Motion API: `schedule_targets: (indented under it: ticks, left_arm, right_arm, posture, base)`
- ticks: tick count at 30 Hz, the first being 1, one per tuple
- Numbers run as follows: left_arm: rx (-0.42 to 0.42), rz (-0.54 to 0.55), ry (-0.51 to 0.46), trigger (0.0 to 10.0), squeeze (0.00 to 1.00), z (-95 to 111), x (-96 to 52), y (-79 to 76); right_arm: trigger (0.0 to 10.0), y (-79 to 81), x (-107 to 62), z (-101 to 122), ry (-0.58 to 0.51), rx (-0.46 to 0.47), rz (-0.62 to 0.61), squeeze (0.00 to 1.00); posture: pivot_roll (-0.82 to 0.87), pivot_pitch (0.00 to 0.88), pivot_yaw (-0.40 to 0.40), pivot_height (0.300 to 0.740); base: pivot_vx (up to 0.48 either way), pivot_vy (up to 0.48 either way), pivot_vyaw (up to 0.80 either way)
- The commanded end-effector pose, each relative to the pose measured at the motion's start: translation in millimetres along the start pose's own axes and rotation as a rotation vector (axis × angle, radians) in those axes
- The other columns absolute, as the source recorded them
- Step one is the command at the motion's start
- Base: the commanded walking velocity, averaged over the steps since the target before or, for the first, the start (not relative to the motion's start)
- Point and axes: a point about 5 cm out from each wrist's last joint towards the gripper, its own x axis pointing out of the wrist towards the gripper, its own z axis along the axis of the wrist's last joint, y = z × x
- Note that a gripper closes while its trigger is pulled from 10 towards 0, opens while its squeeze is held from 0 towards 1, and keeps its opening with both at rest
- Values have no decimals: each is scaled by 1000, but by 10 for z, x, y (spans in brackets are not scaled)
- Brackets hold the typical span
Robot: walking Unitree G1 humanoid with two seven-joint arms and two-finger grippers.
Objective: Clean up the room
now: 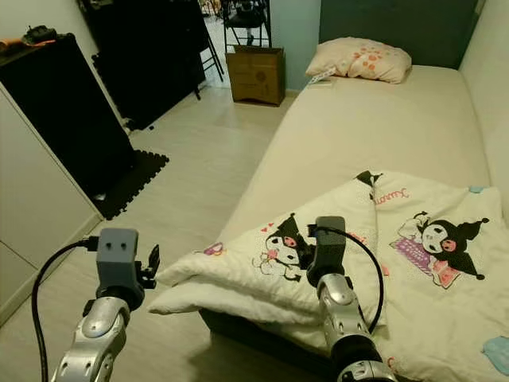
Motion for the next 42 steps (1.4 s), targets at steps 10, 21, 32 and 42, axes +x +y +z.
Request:
schedule_targets:
  ticks: [10,21,32,42]
  left_arm:
    - [-49,42,16,10000,0,-15,-1,94]
    - [-35,42,17,10000,0,-28,-11,111]
    - [-28,40,21,10000,0,-26,-2,120]
    - [-22,42,12,10000,0,-14,1,117]
  right_arm:
    - [10000,37,-17,-21,-2,11,8,0]
    - [10000,46,-24,-33,4,15,14,0]
    - [10000,56,-17,-44,18,27,17,0]
    - [10000,55,-6,-32,19,27,14,0]
  posture:
    - [-25,105,55,740]
    - [-25,106,51,740]
    - [-24,101,50,740]
    - [-23,100,53,740]
  base:
    - [0,265,0]
    - [0,34,0]
    - [0,0,0]
    - [0,0,-784]
